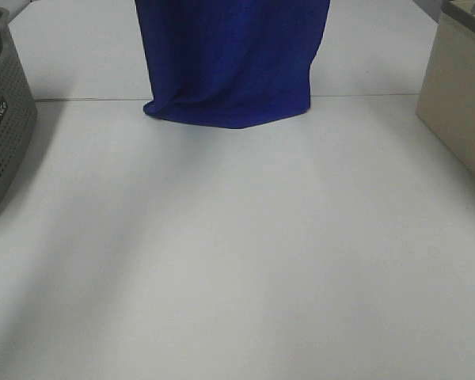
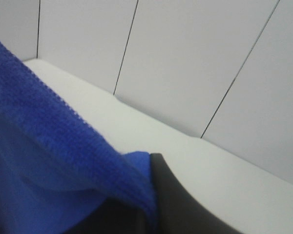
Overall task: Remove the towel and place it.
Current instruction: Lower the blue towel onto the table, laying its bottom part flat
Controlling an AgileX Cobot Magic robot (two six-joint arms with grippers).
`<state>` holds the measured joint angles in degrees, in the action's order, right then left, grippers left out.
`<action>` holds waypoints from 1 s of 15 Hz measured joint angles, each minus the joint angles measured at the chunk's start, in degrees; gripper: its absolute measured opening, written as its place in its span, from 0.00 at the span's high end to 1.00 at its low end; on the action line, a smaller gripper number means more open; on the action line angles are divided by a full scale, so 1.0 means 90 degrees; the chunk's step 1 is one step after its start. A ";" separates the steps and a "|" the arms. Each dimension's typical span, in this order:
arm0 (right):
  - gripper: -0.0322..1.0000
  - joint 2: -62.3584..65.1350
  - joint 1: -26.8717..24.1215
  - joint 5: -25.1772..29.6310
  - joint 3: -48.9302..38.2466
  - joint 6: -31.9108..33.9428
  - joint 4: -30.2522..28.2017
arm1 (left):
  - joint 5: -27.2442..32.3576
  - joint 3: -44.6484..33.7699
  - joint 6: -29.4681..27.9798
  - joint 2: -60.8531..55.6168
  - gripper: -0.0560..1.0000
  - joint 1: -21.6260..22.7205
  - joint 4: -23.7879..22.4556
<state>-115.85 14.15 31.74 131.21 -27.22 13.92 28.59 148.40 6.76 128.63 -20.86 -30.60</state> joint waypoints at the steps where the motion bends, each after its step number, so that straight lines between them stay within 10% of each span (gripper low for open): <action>1: 0.95 0.0057 0.0000 0.0401 0.0000 0.0051 0.0000 | 0.0668 0.0006 0.0382 -0.0102 0.95 -0.0057 0.0312; 7: 0.95 0.0567 0.0000 0.3202 0.0000 0.0745 0.0038 | 0.4335 0.0006 0.1700 -0.0541 0.95 -0.0076 0.1808; 15: 0.95 0.0929 0.0000 0.4227 -0.0337 0.1261 -0.0286 | 0.4526 -0.0503 0.1636 -0.0885 0.95 -0.0076 0.2489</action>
<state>-107.49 14.15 69.79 128.17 -15.87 11.34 69.33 143.87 21.49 120.66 -21.54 -8.19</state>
